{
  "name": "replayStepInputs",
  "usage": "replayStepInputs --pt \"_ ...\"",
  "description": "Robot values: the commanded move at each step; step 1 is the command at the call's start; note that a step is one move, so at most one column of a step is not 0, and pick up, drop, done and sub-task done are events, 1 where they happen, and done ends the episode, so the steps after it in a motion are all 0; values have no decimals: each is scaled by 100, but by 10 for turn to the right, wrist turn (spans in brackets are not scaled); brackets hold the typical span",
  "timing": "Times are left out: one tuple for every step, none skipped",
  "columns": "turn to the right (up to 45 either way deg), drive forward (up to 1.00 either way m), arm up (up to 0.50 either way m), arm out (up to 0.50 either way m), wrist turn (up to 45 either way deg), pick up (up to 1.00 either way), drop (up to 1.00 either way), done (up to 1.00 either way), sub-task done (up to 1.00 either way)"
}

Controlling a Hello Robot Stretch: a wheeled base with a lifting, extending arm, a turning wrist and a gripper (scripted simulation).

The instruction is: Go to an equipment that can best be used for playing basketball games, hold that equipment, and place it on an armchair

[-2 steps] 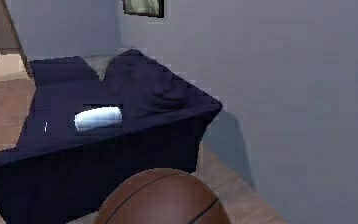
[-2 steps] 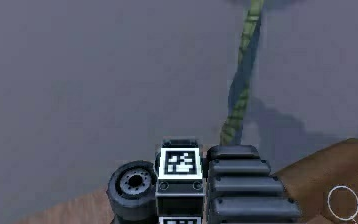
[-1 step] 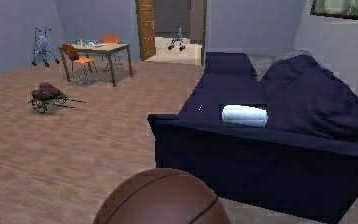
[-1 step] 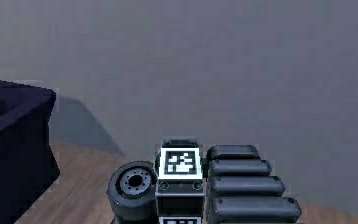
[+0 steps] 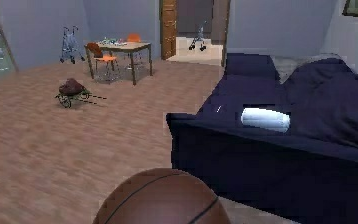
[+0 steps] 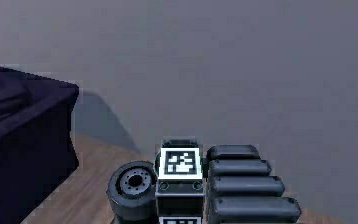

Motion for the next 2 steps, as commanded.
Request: replayStepInputs --pt "450 0 0 0 0 0 0 0 0" --pt "450 0 0 0 0 0 0 0 0"
